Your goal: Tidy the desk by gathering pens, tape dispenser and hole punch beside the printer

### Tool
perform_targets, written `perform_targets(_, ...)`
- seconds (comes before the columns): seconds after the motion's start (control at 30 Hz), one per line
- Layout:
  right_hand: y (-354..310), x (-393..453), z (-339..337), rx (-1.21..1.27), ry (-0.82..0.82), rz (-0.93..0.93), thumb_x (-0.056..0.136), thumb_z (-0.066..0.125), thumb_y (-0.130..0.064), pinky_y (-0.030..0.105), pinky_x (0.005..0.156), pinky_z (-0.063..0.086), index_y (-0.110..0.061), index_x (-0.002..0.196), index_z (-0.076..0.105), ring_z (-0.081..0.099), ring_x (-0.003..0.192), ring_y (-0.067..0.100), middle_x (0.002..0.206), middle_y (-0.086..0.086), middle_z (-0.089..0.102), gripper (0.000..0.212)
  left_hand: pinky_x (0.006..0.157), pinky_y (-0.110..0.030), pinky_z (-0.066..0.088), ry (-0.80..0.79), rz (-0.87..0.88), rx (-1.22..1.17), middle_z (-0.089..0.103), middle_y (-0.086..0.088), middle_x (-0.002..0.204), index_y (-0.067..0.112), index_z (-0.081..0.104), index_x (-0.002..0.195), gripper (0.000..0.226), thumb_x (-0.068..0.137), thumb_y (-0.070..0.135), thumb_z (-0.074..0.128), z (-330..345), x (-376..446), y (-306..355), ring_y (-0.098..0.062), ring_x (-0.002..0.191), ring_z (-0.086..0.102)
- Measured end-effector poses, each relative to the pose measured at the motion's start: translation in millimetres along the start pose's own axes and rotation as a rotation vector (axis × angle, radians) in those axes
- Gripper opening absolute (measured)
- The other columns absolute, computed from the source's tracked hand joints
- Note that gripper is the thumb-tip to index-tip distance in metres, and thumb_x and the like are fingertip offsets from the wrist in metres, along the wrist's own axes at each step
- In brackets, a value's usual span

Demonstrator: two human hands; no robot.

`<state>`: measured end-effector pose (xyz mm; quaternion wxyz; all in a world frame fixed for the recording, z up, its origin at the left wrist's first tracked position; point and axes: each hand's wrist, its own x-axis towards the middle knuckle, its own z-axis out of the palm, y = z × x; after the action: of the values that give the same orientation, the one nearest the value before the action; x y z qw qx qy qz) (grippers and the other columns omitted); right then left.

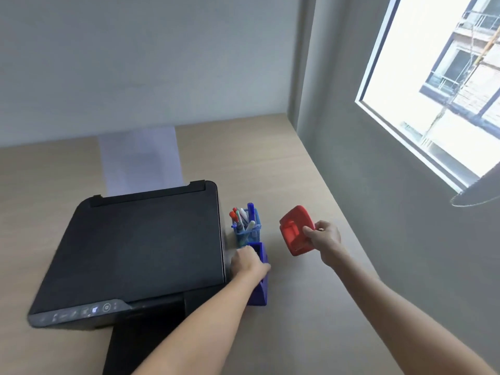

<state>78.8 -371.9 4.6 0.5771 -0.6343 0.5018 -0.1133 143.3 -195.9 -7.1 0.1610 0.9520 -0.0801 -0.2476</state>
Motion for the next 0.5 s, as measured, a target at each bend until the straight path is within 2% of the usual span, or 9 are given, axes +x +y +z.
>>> perform_targets(0.1,16,3,23,0.020,0.001,0.025,0.075,0.069,-0.015,0.040,0.065,0.053,-0.015,0.062,0.052,0.061,0.067,0.025,0.072,0.014,0.063,0.022,0.070,-0.030,0.056,0.016,-0.072,-0.035,0.068,-0.007,0.109,0.011,0.062,0.111,0.051,0.070,0.037,0.078,5,10,-1,-0.025,0.095,0.068)
perform_targets(0.2,29,8,44,0.043,0.004,0.028,0.077,0.069,-0.016,0.049,0.072,0.057,-0.017,0.060,0.051,0.059,0.068,0.023,0.071,0.011,0.061,0.025,0.064,-0.030,0.052,0.006,-0.121,-0.051,0.066,-0.008,0.113,0.009,0.061,0.113,0.054,0.069,0.036,0.080,12,14,-1,-0.026,0.097,0.068)
perform_targets(0.33,43,6,62,0.044,0.011,0.044,0.079,0.069,-0.018,0.053,0.076,0.057,-0.018,0.060,0.053,0.060,0.067,0.025,0.068,0.009,0.061,0.025,0.073,-0.033,0.056,0.023,-0.127,-0.042,0.066,-0.009,0.113,0.007,0.061,0.113,0.059,0.067,0.038,0.081,15,17,1,-0.027,0.100,0.067)
perform_targets(0.43,50,1,63,0.048,-0.018,0.060,0.083,0.067,-0.018,0.056,0.080,0.057,-0.019,0.067,0.057,0.069,0.077,0.034,0.076,0.014,0.066,0.019,0.076,-0.034,0.057,0.018,-0.114,-0.032,0.066,-0.009,0.113,0.007,0.061,0.115,0.064,0.065,0.041,0.083,15,16,1,-0.027,0.101,0.066)
perform_targets(0.5,48,1,61,0.031,-0.056,0.042,0.085,0.066,-0.019,0.057,0.085,0.056,-0.016,0.076,0.060,0.069,0.086,0.038,0.088,0.019,0.070,0.011,0.077,-0.034,0.058,0.002,-0.099,-0.021,0.065,-0.010,0.114,0.006,0.058,0.118,0.071,0.064,0.045,0.083,12,12,1,-0.027,0.102,0.065)
